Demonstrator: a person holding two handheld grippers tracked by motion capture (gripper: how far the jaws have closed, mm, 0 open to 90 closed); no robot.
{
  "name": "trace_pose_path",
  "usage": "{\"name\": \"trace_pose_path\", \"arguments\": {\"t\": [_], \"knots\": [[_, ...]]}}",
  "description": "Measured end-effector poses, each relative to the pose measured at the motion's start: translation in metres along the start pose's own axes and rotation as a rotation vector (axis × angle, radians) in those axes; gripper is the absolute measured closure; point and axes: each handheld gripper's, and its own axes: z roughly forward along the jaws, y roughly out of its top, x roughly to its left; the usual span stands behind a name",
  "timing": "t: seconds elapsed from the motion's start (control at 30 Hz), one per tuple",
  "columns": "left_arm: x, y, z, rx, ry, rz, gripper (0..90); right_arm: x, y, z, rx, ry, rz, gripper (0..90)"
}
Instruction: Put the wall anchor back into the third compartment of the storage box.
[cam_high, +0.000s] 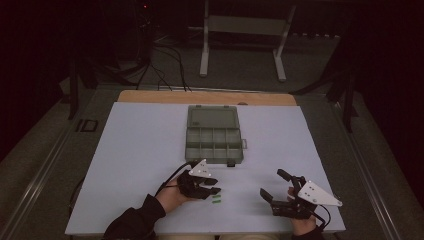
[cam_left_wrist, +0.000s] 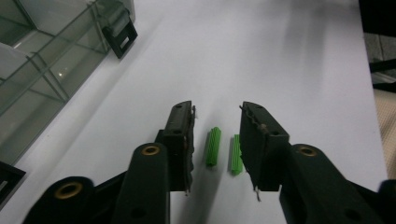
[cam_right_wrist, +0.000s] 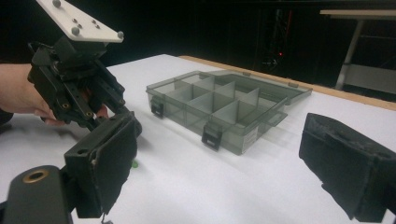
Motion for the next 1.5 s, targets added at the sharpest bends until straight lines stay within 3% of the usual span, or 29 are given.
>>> {"name": "trace_pose_path", "arguments": {"t": [0.23,0.5,0.77,0.9,1.33,1.37,1.5], "knots": [[0.0,-0.003,0.007,0.039,0.018,0.008,67.0,0.0,0.0,0.0,0.001,0.0,-0.002,11.2],[-0.001,-0.004,0.015,0.068,0.007,0.012,71.0,0.0,0.0,0.0,0.001,0.002,0.002,11.2],[0.0,-0.003,0.015,0.073,0.036,0.023,82.3,0.0,0.0,0.001,0.007,0.002,0.002,11.2],[0.001,-0.002,0.014,0.07,0.033,0.013,83.0,0.001,0.0,0.001,0.006,0.002,0.003,11.2],[0.007,0.02,-0.025,-0.019,0.057,0.005,83.3,0.0,0.0,0.001,0.003,0.002,0.002,11.3],[0.009,0.027,-0.036,-0.041,0.067,0.006,83.3,0.0,0.0,0.001,0.005,0.002,0.003,11.3],[0.014,0.036,-0.047,-0.057,0.082,0.009,83.3,0.0,0.0,0.0,0.002,0.002,0.002,11.3]]}}
